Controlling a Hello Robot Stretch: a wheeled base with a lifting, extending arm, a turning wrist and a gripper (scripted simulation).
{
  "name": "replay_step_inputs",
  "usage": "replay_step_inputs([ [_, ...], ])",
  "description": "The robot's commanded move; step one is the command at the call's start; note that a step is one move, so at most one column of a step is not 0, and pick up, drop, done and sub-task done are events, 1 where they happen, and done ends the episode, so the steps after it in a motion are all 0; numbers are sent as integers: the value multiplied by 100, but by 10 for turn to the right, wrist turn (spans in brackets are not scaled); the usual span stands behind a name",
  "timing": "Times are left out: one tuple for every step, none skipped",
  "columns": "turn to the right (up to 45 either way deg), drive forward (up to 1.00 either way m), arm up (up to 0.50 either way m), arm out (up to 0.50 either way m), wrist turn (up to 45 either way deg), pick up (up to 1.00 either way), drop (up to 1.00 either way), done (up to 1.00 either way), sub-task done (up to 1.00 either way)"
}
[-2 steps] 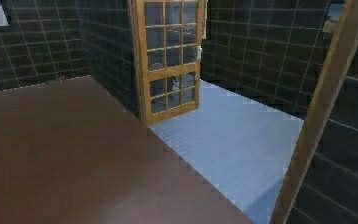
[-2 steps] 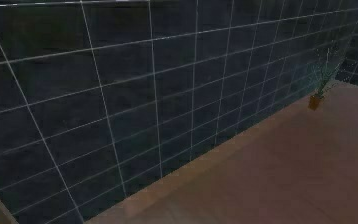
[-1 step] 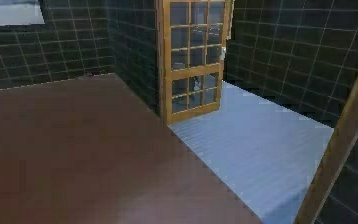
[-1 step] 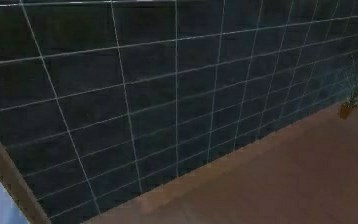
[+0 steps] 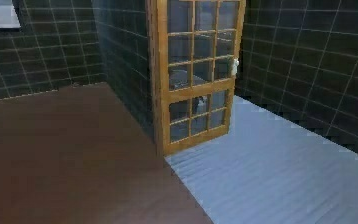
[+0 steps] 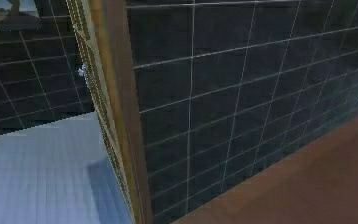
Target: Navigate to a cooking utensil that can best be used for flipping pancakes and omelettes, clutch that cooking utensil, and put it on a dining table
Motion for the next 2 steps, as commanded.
replay_step_inputs([
  [360,0,0,0,0,0,0,0,0],
  [30,0,0,0,0,0,0,0,0],
])
